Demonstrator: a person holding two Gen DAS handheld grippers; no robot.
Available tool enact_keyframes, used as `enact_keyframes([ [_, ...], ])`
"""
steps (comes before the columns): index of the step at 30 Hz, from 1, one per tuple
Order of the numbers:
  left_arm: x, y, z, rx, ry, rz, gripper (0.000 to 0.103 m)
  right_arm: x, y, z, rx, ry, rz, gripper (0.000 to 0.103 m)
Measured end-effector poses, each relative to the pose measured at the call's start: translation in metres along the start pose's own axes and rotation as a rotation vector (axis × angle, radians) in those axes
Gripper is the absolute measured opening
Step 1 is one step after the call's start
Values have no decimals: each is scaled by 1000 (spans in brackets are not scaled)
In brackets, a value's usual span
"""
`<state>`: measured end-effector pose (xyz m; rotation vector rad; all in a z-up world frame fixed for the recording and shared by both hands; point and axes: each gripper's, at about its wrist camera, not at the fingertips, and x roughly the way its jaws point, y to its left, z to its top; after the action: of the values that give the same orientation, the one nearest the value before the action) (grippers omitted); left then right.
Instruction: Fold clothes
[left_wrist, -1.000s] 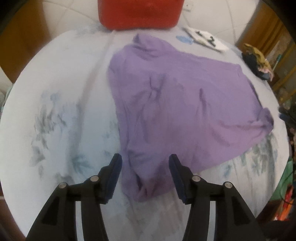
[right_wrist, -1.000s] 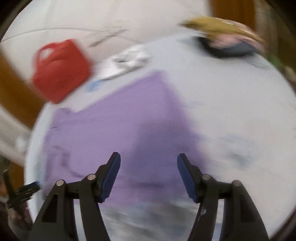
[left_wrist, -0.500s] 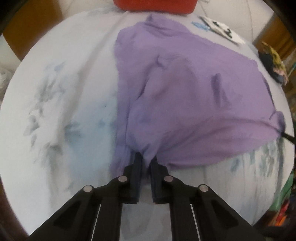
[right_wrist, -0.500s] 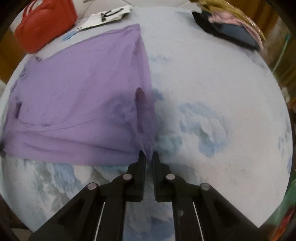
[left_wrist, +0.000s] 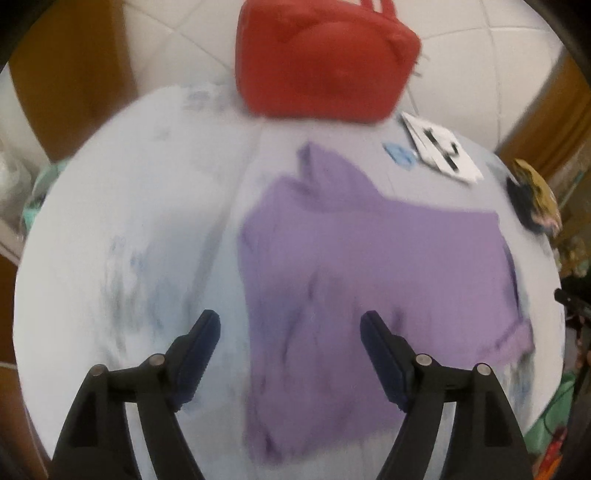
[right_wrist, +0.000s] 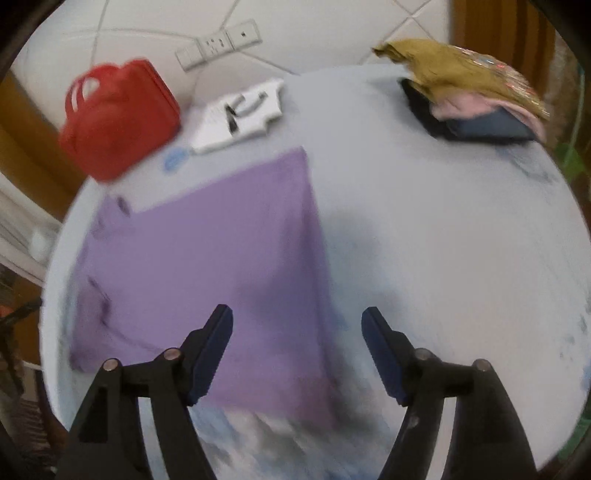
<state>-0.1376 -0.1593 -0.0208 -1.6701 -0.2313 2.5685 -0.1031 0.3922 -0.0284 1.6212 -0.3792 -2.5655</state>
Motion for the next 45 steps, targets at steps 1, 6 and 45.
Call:
enact_keyframes([
  [1,10,-1,17,-7,9,-8,78,5,2,12,10,1,18,72],
  [6,55,-15,84,-18,44,-24,78,52,13,78,43,36,51,72],
  [45,39,-94,67,376,-110,-23,8,54,18,90,-109,-73,55,9],
])
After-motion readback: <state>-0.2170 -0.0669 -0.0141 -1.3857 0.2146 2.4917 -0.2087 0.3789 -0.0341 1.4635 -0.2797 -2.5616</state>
